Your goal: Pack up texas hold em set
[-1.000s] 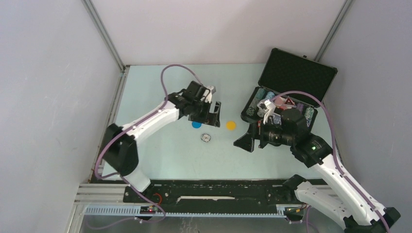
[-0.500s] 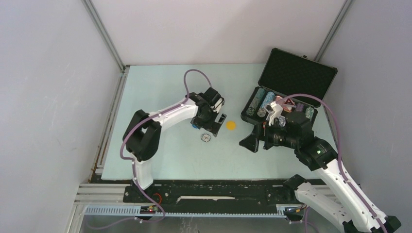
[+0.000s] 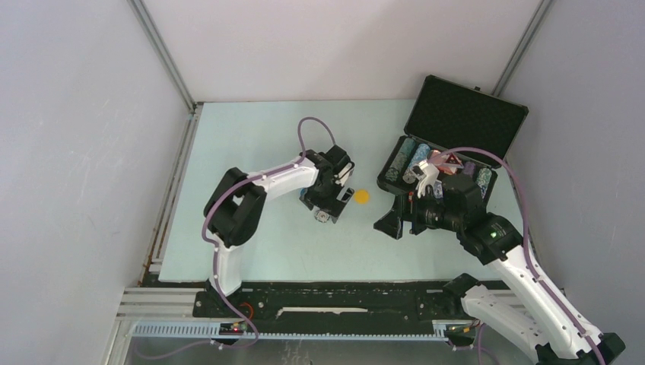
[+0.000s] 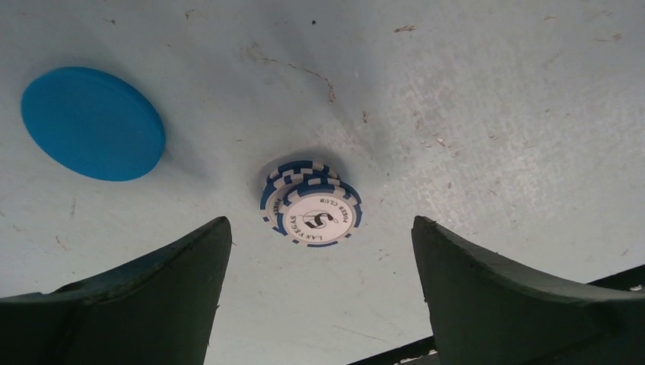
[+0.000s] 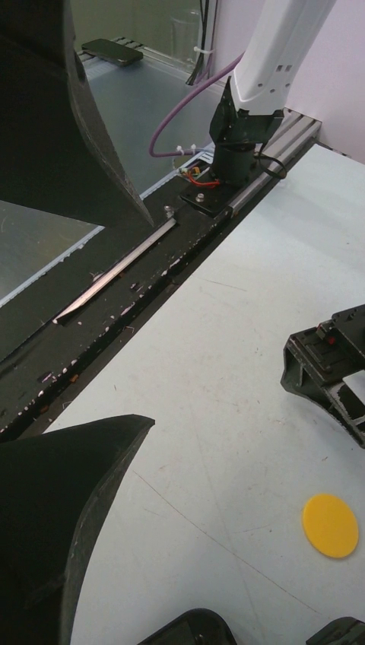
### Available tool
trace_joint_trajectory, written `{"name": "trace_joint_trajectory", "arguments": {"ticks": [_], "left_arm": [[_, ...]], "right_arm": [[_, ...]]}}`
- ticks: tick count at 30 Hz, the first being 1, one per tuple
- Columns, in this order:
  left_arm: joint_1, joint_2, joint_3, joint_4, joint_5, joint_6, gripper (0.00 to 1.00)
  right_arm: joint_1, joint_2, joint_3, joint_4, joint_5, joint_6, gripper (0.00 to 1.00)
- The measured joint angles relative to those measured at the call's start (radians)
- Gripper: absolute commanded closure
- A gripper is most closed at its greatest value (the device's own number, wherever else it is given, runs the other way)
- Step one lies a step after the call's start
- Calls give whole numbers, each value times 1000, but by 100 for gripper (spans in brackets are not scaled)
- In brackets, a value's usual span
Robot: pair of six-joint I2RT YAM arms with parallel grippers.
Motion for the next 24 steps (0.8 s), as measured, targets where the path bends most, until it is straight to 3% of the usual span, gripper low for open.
{"name": "trace_joint_trajectory", "arguments": {"ticks": [4,7,10,24], "left_arm": [[0,50,0,0,-12,3,11],[-2,59,6,-13,-42,14,22],[-2,65,13,-23,-52,21,24],[-2,67,14,-26,-51,26,51]], "right_arm": [[-2,-2,0,0,2,0,0],[-2,-2,0,0,3,0,0],[-2,-2,0,0,3,0,0],[-2,-5,-3,-1,76,22,0]]}}
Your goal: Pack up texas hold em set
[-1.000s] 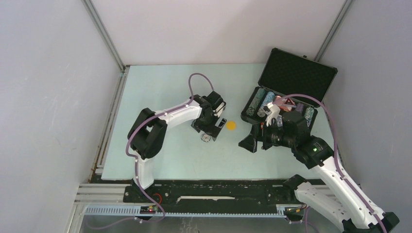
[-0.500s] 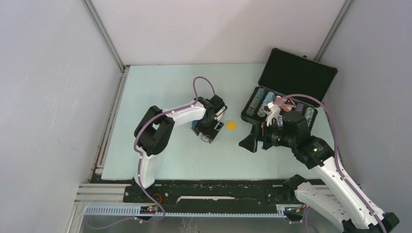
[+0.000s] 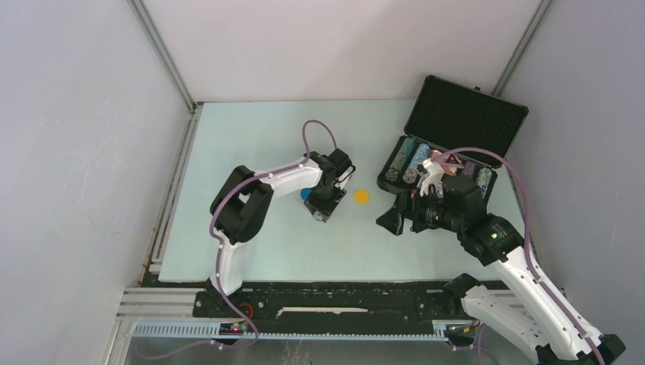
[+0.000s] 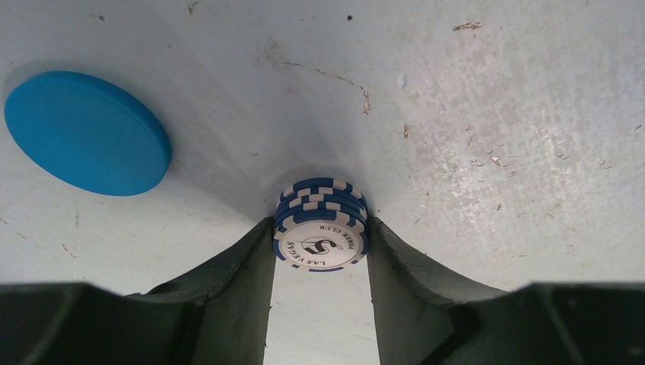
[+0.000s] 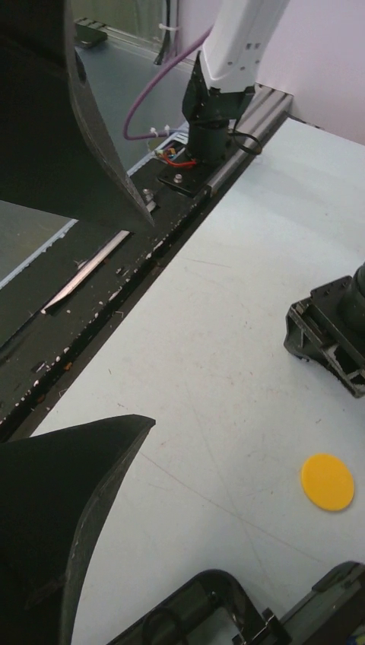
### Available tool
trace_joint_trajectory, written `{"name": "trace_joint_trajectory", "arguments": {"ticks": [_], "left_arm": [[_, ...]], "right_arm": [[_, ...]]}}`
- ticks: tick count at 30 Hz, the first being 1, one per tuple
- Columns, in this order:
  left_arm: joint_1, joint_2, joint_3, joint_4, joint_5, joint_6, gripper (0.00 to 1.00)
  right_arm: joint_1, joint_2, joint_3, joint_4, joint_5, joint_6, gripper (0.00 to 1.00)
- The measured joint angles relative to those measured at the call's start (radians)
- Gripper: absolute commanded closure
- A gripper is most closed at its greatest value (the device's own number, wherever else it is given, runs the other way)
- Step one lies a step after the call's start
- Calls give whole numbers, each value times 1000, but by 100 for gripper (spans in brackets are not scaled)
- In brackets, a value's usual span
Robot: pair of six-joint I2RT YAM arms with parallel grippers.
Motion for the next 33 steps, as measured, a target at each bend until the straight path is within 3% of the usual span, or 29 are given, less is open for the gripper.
{"name": "trace_joint_trajectory", "arguments": {"ticks": [11,15,21,24,27,33], "left_arm": [[-3,0,0,0,0,3,65],[-4,-1,0,0,0,18,71],[-6,-5,0,8,-2,40,85],[-6,-9,0,23,-5,49,88],[-6,-26,0,27,-10,56,99],[-9,-117,-4,33,-19,77,100]], "right_arm": [[-27,-29,-15,-3,139,76,0],[-148,-31,-37,-13,174,137,0],[-329,11,-88,-14,82,171,0],[-345,40,-108,-4,49,178,0],[-346,43,-141,24,14,188,0],[-349,67,-188,72,-45,211,5]]}}
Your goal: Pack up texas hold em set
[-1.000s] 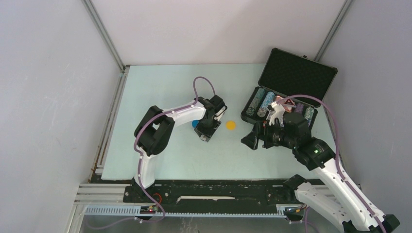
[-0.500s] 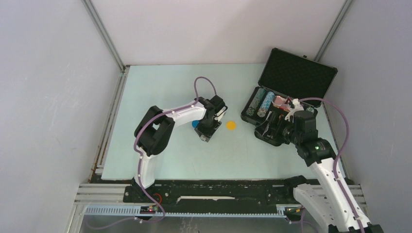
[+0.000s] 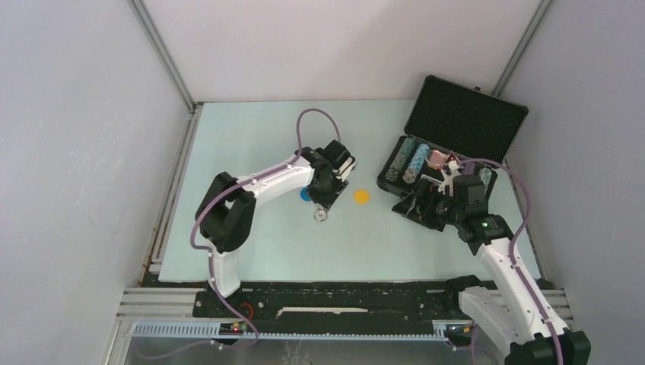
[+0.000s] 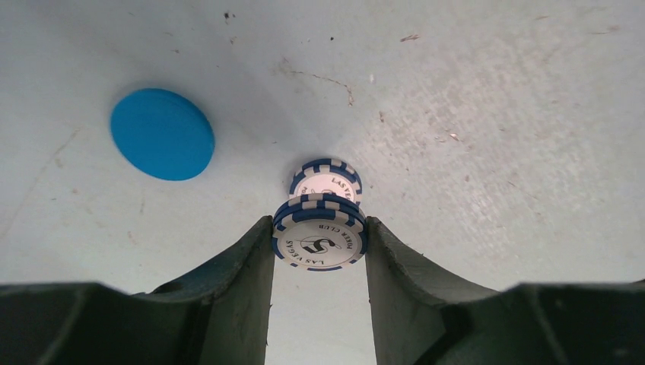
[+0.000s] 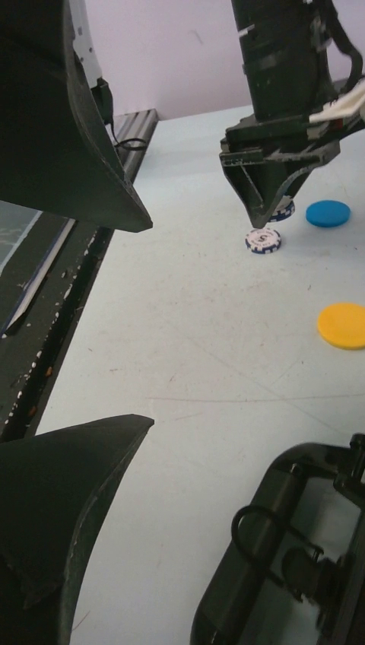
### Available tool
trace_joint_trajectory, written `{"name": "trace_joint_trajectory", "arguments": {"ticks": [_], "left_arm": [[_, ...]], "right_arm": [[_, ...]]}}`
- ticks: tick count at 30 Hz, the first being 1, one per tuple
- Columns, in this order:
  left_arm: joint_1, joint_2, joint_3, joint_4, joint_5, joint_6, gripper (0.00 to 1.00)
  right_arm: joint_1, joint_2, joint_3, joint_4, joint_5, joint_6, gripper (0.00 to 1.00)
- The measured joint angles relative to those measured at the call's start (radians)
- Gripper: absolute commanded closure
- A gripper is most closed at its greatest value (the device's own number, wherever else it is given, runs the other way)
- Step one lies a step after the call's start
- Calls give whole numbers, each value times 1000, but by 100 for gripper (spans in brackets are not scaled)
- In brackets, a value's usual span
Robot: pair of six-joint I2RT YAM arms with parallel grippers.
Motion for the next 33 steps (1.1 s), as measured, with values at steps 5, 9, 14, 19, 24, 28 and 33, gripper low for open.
{"name": "trace_joint_trajectory", "arguments": {"ticks": [5,9,14,19,24,28,33], "left_arm": [[-19,-93,-22,13,0,19,100],[-50,-150,-46,15,2,35,100],[-88,-195,-63,13,8,45,100],[-115,-244,-88,8,13,62,100],[-127,-269,-92,3,27,72,100],[-132,-270,-92,-1,38,72,100],[-138,-270,-93,-1,38,72,100]], "right_arm": [[-21,100,0,123,-145,6,6],[-31,242,1,249,-276,31,6],[-31,470,4,464,-424,137,19],[-16,664,40,674,-562,251,26],[50,801,129,745,-621,273,29],[127,846,195,754,-635,267,36],[196,908,221,845,-666,295,42]]}}
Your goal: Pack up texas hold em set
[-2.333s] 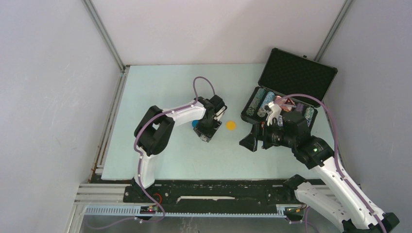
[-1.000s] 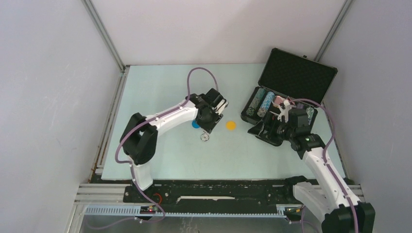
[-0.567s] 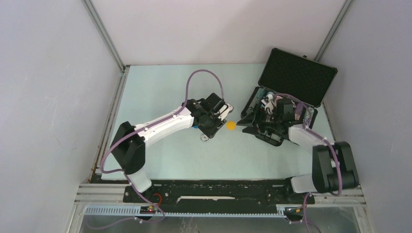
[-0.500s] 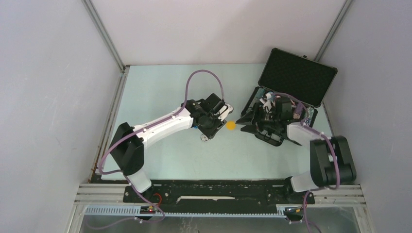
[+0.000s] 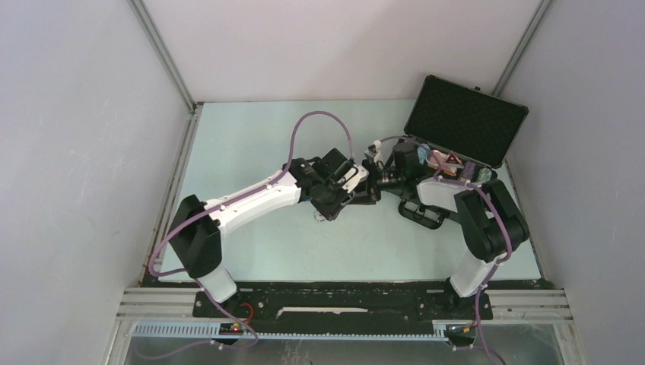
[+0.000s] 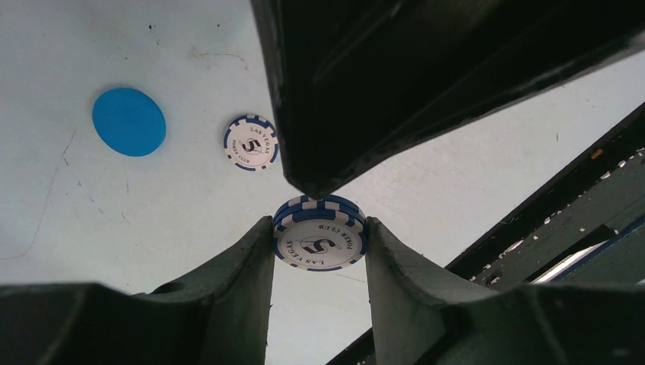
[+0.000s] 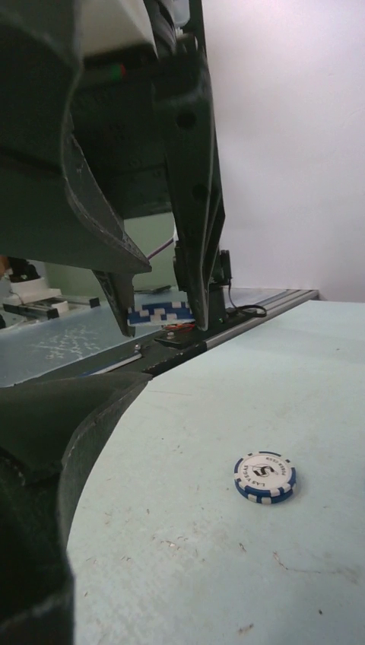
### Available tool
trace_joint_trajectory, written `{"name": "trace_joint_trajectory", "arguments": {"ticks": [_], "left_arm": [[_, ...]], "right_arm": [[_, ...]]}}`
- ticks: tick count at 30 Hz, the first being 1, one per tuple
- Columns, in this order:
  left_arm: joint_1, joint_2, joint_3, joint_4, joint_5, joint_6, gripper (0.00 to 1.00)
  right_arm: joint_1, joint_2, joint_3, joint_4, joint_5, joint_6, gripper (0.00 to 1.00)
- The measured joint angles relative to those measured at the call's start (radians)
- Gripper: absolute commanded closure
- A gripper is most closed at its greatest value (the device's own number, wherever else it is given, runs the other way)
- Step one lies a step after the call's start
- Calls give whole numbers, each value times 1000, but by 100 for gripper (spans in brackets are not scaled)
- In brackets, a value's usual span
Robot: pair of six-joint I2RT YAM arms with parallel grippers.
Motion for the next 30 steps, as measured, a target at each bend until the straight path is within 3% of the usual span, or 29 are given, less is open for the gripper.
{"name": "trace_joint_trajectory", "arguments": {"ticks": [7,14,22,25,30], "left_arm": [[-11,-9,-4,1,0,0,100],[-23,-31,-16,-4,-1,0,100],[-28,-31,-16,-10,-1,0,100],[-28,-31,-16,-22,-1,0,100],[-31,-32,-16,-25,-6,0,97]], "right_arm": [[89,45,0,26,-3,9,42],[140,44,0,26,6,2,53],[159,43,0,44,3,16,84],[166,43,0,60,2,15,100],[166,43,-42,159,4,68,100]]}}
